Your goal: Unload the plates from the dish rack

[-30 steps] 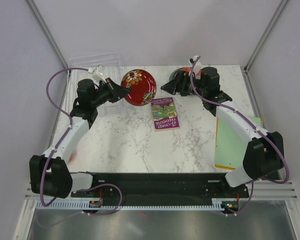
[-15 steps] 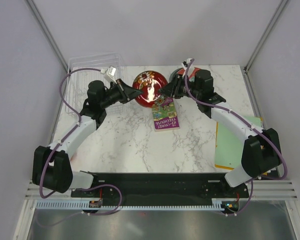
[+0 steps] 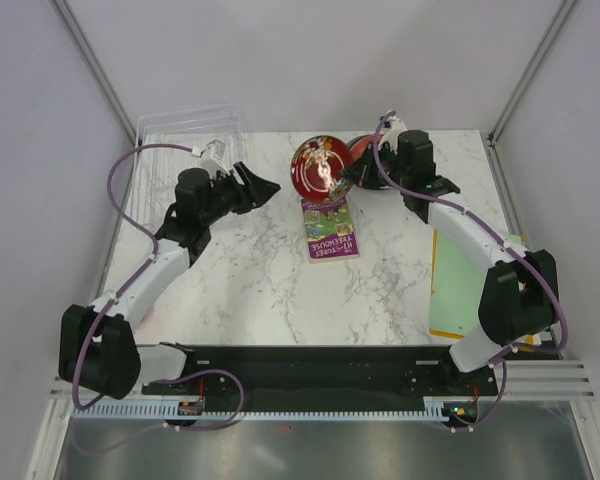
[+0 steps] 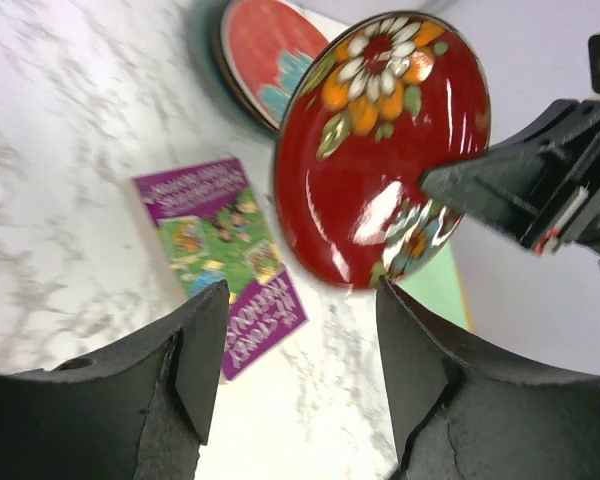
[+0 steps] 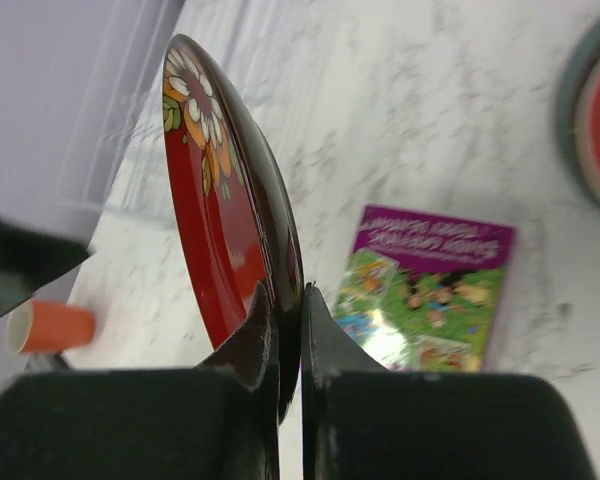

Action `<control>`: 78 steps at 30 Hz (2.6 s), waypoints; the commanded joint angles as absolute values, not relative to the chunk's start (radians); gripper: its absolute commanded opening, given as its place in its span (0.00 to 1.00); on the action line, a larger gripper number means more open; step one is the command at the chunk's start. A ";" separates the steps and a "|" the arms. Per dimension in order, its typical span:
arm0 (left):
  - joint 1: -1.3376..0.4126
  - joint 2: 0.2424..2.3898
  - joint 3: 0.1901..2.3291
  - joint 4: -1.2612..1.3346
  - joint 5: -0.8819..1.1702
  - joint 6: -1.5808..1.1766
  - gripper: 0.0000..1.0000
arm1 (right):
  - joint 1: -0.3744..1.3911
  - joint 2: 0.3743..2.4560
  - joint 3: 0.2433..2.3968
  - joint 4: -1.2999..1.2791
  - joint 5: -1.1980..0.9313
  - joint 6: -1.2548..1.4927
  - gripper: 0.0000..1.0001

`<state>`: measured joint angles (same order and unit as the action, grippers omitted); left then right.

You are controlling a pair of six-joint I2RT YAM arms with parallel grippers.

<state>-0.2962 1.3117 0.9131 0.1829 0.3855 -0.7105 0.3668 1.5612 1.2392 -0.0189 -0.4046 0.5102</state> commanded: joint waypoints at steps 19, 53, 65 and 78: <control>-0.296 1.055 0.759 0.035 -0.020 -0.298 0.93 | 0.005 2.172 1.795 -0.025 -0.408 0.617 0.00; -0.296 1.035 0.742 0.005 0.015 -0.328 0.95 | -0.048 2.177 1.629 -0.020 -0.411 0.586 0.60; -0.296 0.934 0.745 -0.078 0.003 -0.256 1.00 | -0.038 1.843 1.500 -0.133 -0.293 0.376 0.98; -0.296 0.790 0.724 -0.087 -0.067 -0.221 1.00 | 0.213 1.229 1.008 -0.141 0.130 0.202 0.98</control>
<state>-0.2958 0.8185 0.7296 -0.0837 -0.0273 -0.2729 0.1703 1.3743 1.1568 -0.1425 -0.0349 0.2470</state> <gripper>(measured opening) 0.994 0.982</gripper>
